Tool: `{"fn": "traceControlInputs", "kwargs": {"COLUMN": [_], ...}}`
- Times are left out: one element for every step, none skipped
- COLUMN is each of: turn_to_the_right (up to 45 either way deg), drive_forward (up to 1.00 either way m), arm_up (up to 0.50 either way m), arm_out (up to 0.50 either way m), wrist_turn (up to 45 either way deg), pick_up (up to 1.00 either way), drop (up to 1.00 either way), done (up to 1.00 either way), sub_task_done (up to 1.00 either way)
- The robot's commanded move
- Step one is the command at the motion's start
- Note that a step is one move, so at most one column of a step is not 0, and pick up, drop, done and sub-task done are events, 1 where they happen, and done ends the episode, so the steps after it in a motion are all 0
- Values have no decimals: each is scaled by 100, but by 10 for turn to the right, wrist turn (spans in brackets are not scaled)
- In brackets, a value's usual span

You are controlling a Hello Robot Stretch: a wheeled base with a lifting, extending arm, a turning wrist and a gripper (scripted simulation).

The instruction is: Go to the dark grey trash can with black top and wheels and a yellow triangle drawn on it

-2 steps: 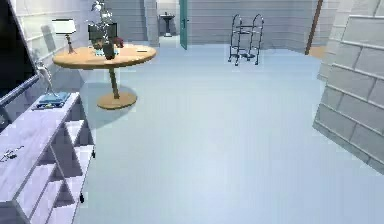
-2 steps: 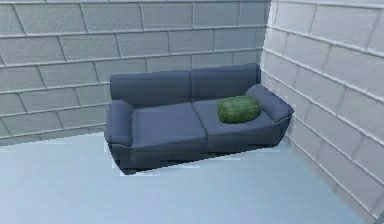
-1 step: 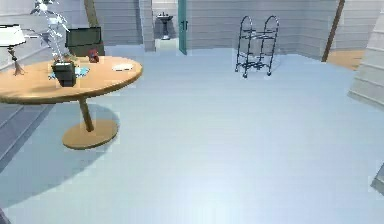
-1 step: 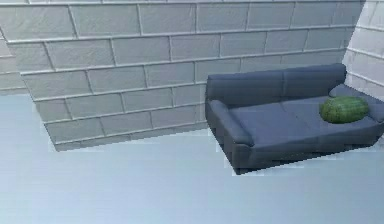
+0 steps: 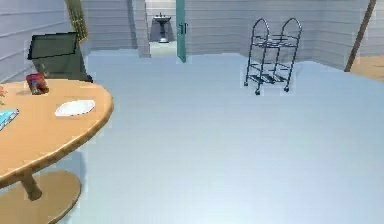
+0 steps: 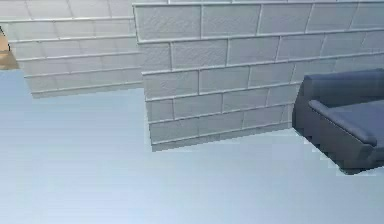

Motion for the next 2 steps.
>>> {"fn": "traceControlInputs", "kwargs": {"turn_to_the_right": [60, 0], "drive_forward": [0, 85], "arm_up": [0, 0], "arm_out": [0, 0], "wrist_turn": [0, 0], "pick_up": [0, 0], "drop": [0, 0], "done": [0, 0], "sub_task_done": [0, 0]}}
